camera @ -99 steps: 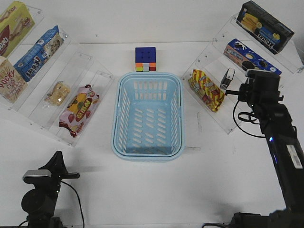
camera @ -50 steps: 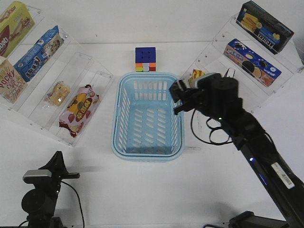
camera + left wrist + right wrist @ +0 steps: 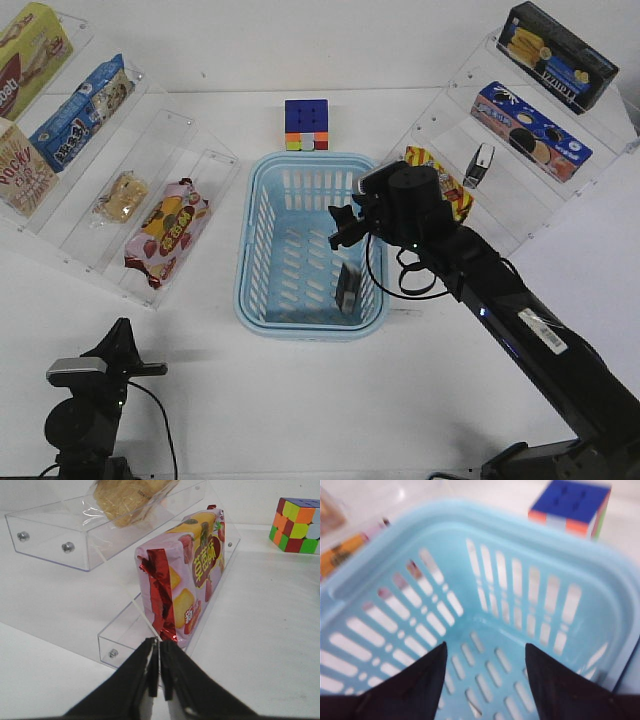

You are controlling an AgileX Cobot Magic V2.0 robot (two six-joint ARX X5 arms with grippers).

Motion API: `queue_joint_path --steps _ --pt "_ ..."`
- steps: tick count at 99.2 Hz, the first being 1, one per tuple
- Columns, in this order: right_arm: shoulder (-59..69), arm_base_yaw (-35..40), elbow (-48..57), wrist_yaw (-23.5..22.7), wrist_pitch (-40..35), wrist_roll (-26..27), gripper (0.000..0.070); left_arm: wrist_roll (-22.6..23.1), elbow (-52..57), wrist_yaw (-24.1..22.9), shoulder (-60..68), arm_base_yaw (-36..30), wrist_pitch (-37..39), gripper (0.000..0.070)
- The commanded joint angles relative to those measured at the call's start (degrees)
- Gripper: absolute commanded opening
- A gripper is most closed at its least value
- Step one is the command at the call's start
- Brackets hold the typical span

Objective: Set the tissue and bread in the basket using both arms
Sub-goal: 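Grasp the black tissue pack and drop it into the basket, then withdraw the right gripper back toward its rest pose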

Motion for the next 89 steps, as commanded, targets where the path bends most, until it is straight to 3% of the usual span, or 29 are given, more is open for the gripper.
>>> queue_joint_path --steps 1,10,25,33,44,61,85,89 --pt "-3.67 -1.6 0.76 0.24 1.6 -0.46 0.0202 -3.89 -1.16 0.07 -0.13 0.11 1.6 0.0001" --pt "-7.76 -4.37 0.76 0.26 1.64 -0.42 0.0 -10.84 -1.16 0.07 -0.13 0.11 2.71 0.0001" --pt "-14.62 -8.9 -0.79 4.04 -0.35 -1.16 0.0 -24.39 -0.17 0.09 -0.13 0.11 3.41 0.0001" --pt "-19.32 -10.73 -5.64 4.74 2.51 -2.08 0.0 -26.77 2.29 0.81 0.04 0.11 2.67 0.0001" --pt "-27.74 -12.35 -17.55 4.74 12.52 -2.1 0.0 -26.69 8.55 1.16 1.81 0.11 -0.09 0.0001" --pt "-37.59 -13.46 -35.34 4.76 26.67 -1.7 0.0 -17.99 21.49 1.57 12.46 0.11 -6.21 0.0001" --pt "-38.73 -13.49 -38.91 4.7 24.65 -1.46 0.0 6.45 41.86 3.08 36.04 0.11 -14.78 0.0004" --pt "-38.73 -13.49 -38.91 4.68 25.24 -1.46 0.0 9.68 44.89 3.06 39.93 0.11 -16.04 0.005"
